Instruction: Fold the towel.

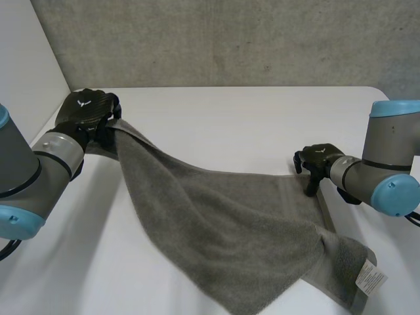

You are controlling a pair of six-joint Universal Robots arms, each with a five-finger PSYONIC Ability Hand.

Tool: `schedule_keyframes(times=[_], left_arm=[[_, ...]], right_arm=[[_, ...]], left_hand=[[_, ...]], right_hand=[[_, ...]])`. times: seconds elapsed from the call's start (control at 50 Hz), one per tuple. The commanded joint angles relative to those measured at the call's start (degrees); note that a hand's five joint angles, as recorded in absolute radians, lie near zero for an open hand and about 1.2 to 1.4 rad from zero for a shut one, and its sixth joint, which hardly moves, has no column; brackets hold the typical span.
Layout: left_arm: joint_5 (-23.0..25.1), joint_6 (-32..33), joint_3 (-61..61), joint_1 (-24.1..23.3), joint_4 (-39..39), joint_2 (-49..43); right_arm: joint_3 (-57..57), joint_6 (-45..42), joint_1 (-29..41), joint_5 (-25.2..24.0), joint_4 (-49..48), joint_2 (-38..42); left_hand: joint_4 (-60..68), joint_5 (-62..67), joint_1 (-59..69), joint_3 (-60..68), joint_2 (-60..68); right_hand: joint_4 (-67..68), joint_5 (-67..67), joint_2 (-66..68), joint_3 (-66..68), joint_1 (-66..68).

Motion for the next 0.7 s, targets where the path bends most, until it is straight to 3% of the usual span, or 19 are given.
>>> schedule_keyframes(times=[0.02,0.7], left_arm=[[0.0,0.0,0.0,0.0,0.0,0.0],[0.0,0.0,0.0,0.0,0.0,0.0]], right_arm=[[0.25,0.0,0.06,0.0,0.02,-0.16],[0.96,-0.08,-0.11,-0.44,0.2,-0.78]], left_hand=[[-10.5,-20.39,-10.64,-12.3,-10.21],[-10.5,-20.39,-10.64,-12.3,-10.21]], right_hand=[[2.75,2.41,3.27,2.8,2.72],[9.48,9.13,9.99,9.53,9.44]])
